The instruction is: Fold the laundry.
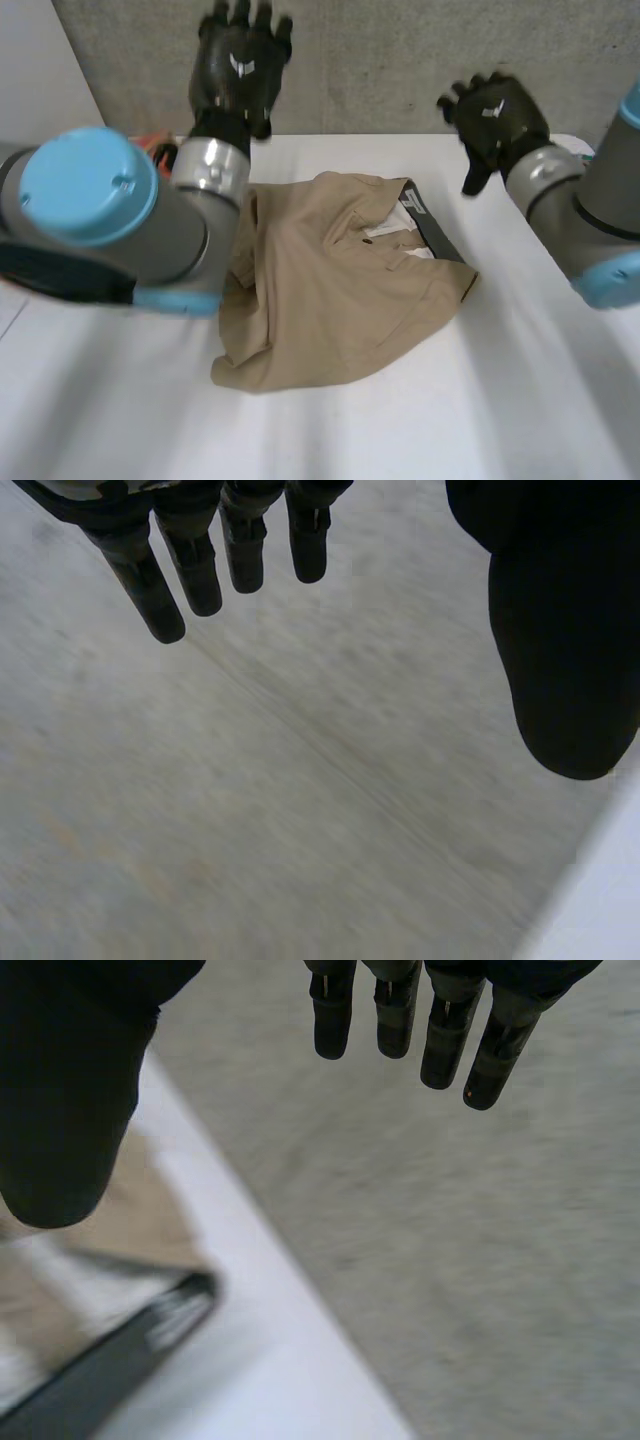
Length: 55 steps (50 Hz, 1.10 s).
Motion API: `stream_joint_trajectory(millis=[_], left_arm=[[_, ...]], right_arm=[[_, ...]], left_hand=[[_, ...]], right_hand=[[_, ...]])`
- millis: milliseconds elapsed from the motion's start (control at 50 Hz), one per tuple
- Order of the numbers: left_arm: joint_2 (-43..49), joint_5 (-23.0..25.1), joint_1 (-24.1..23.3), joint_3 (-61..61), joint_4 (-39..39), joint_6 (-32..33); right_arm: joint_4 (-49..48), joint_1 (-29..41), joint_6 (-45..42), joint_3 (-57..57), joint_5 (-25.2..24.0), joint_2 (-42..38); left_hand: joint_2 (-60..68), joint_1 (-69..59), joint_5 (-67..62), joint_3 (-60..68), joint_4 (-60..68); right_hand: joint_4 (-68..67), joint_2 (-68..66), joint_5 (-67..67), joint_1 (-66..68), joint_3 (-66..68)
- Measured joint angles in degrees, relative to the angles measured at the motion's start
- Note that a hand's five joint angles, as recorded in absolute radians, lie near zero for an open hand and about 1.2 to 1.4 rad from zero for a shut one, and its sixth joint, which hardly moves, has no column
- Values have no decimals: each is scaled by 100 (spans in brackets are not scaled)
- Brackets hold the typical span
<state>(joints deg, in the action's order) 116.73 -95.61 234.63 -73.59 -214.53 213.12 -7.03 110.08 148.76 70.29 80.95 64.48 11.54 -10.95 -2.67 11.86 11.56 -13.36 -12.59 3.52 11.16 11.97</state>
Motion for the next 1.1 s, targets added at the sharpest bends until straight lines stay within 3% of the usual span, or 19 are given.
stream_joint_trajectory(millis=[80,160,260,320,360,520,620,660,680,720,760,940,1100], left_arm=[[-539,-188,-223,-1016,539,-48],[-832,-465,-434,-1560,1035,-224],[-1198,-1032,-720,-2256,1975,-1026],[-1268,-1153,-770,-2409,2298,-1396],[-1338,-1251,-811,-2582,2817,-1976],[-1371,-1211,-818,-2906,3786,-3042],[-1350,-1194,-811,-3057,3872,-3174],[-1332,-1193,-793,-3121,3836,-3178],[-1323,-1193,-782,-3147,3797,-3173],[-1298,-1195,-759,-3196,3683,-3157],[-1268,-1198,-741,-3235,3548,-3140],[-958,-1208,-638,-3324,2776,-2990],[-475,-1213,-454,-3320,2176,-2291]], right_arm=[[737,-135,-363,609,-653,363],[1151,-274,-828,936,-1004,419],[1589,-487,-2071,1356,-1494,224],[1635,-535,-2461,1404,-1599,69],[1654,-601,-2999,1401,-1757,-235],[1511,-628,-3370,1057,-2098,-1007],[1321,-599,-3345,899,-2146,-1245],[1115,-580,-3306,796,-2143,-1367],[1050,-577,-3286,766,-2137,-1391],[997,-575,-3256,741,-2128,-1407],[903,-576,-3161,698,-2097,-1406],[909,-681,-2720,737,-1947,-1184],[960,-896,-2245,982,-1645,-952]], left_hand=[[213,-255,-42,160,179],[757,-870,-614,683,731],[1680,-1790,-1596,1657,1700],[1711,-1810,-1630,1688,1731],[1867,-1921,-1782,1846,1885],[2198,-2263,-2100,2154,2210],[2206,-2261,-2099,2163,2216],[2204,-2261,-2097,2162,2216],[2193,-2246,-2083,2152,2206],[2145,-2208,-1998,2114,2136],[2091,-2171,-1931,2065,2076],[1781,-1872,-1618,1763,1744],[1923,-1998,-1812,1890,1912]], right_hand=[[0,0,0,0,0],[-1,-6,1,3,18],[-35,-46,51,36,96],[-100,-169,157,108,239],[-350,-430,357,328,523],[-739,-614,705,642,891],[-1006,-943,946,871,1165],[-2100,-2260,1971,1907,2250],[-3384,-3604,3199,2867,3535],[-3699,-3912,3510,3093,3846],[-5232,-5360,5036,4332,5350],[-5459,-5477,5237,4400,5579],[-5465,-5477,5237,4400,5579]])
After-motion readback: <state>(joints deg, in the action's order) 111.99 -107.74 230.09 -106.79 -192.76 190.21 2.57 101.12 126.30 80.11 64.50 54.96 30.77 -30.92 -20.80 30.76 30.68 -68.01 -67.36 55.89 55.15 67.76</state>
